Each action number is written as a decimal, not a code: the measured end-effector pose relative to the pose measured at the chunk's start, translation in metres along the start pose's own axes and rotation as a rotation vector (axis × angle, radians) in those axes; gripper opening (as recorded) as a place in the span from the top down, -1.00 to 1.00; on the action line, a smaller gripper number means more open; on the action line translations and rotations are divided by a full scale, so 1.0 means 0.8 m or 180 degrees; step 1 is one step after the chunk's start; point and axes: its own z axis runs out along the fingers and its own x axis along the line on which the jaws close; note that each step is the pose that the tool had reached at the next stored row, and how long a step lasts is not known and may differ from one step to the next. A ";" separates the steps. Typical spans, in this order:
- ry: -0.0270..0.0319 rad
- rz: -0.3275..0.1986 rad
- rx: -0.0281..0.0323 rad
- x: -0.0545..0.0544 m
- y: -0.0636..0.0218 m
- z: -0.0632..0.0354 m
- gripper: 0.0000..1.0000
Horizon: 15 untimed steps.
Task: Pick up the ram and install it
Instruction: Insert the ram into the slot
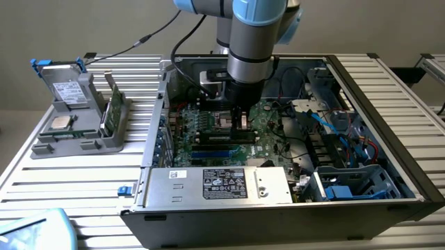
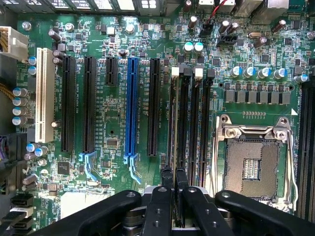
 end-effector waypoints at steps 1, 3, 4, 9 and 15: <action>0.0000 0.0000 0.0000 0.000 0.000 0.000 0.73; 0.0000 0.0000 0.0000 0.000 0.000 0.000 0.70; 0.0000 0.0000 0.0000 0.000 0.000 0.000 0.58; 0.0000 0.0000 0.0000 0.000 0.000 0.001 0.22; -0.0001 0.0000 0.0000 0.000 0.004 -0.008 -0.03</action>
